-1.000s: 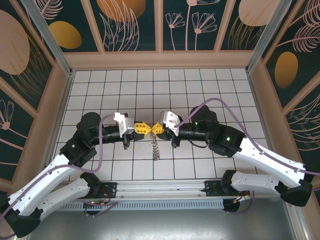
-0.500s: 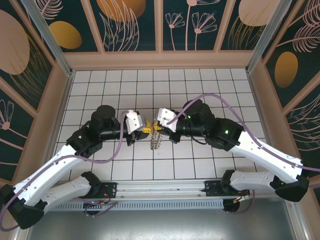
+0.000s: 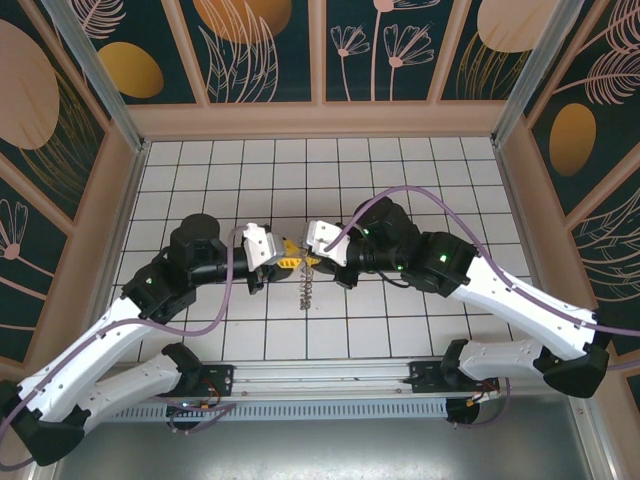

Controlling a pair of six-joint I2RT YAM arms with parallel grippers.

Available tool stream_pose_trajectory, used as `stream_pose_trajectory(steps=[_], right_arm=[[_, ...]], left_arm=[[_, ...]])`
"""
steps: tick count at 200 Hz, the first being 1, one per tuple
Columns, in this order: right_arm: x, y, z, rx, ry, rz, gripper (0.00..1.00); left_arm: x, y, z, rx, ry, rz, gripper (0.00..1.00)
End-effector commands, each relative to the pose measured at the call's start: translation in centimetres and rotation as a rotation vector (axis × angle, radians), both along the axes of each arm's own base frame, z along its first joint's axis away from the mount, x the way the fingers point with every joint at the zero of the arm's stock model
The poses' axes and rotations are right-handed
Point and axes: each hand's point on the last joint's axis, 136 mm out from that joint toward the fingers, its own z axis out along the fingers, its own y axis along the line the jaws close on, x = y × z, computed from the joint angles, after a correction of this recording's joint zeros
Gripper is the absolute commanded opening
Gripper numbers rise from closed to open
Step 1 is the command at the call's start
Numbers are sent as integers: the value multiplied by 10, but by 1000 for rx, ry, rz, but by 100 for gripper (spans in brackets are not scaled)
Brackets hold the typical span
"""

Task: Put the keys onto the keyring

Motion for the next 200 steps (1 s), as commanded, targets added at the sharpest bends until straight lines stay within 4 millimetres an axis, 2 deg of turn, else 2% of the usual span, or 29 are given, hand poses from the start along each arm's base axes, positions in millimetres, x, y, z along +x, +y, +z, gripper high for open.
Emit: stream_pose_trajectory(steps=[1,44,68,84,94,107,129,153,170,200], right_arm=[[-7,6,18,27,-24,50,0],[-9,9,26,57,-31,62,0],[-10,11,23,55,-22,70,0],[-11,11,23,57,-22,72,0],[-11,11,24,59,-24,73,0],[-12,10,26,68,-28,75,0],[-14,8,28,84,-33,77,0],[-14,4,29,114,-30,56,0],[-15,-1,31,152,-25,38,13],[-20,-5,36,223,-12,32,15]], left_arm=[[-5,-4,14,-34,-17,-34,20],[-2,-7,10,-20,-14,-40,19],[1,-8,5,-3,-12,-36,19],[1,-9,4,4,-13,-41,14],[0,-10,5,3,-15,-48,6],[-1,-10,5,1,-16,-58,0],[-4,-11,7,-9,-12,-77,0],[-11,-8,26,-100,-48,-80,0],[-17,-6,43,-175,-70,-88,0],[-27,-3,65,-274,-89,-119,0]])
